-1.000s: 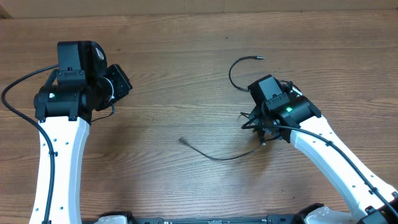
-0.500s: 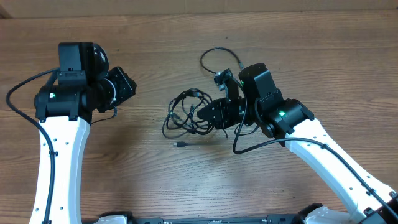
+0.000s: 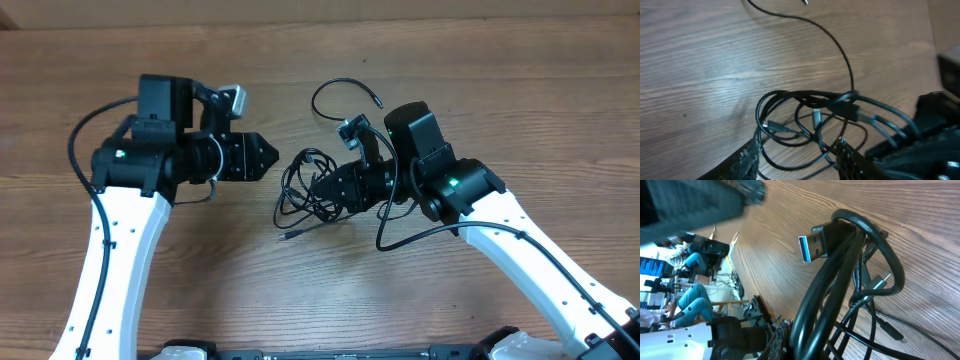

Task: Untangle cables

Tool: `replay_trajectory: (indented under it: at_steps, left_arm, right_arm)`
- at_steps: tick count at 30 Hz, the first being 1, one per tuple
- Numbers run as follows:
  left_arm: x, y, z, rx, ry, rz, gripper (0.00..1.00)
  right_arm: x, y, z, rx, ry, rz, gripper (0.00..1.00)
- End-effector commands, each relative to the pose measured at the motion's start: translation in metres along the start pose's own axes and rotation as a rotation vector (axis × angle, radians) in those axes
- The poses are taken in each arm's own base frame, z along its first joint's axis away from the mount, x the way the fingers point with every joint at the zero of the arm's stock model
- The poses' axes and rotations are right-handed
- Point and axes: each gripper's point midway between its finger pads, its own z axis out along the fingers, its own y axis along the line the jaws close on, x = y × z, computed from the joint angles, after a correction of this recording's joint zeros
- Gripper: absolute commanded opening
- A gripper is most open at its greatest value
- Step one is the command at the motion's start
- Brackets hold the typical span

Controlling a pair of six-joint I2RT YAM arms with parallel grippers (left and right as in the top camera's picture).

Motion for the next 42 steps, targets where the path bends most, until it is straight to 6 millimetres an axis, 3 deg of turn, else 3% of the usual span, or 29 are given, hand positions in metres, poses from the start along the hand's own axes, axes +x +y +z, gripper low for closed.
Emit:
replay_trajectory:
  at_steps: [1,7,14,21,24,29,36,42]
  left_arm:
    - [0.011,0.006,0.015,0.017,0.025,0.006,0.51]
    - [0.014,0.012,0.032,0.048,0.008,-0.015,0.49]
    - [0.006,0.003,0.032,0.099,-0.027,0.062,0.48]
    - [0.006,0.003,0.032,0.097,-0.028,0.110,0.43]
    - [0.008,0.009,0.034,0.051,-0.022,0.119,0.45]
    - [0.014,0.016,0.039,0.006,-0.004,0.132,0.54]
    - [0.035,0.027,0.054,-0.029,0.053,0.182,0.54]
    - [0.043,0.040,0.058,-0.085,0.072,0.174,0.54]
  right_arm:
    - [-0.002,0.009,-0.001,-0.047,0.002,-0.030,0.04]
    - [-0.001,0.012,-0.001,-0.065,0.007,-0.032,0.04]
    - [0.000,0.014,-0.001,-0.075,0.012,0.021,0.04]
    - [0.000,0.016,-0.002,-0.086,0.016,0.021,0.04]
    - [0.002,0.022,-0.002,-0.120,0.030,0.025,0.04]
    - [0.005,0.029,-0.003,-0.160,0.048,0.054,0.04]
    - [0.008,0.037,-0.005,-0.212,0.072,0.077,0.04]
    - [0.009,0.040,-0.006,-0.230,0.079,0.078,0.04]
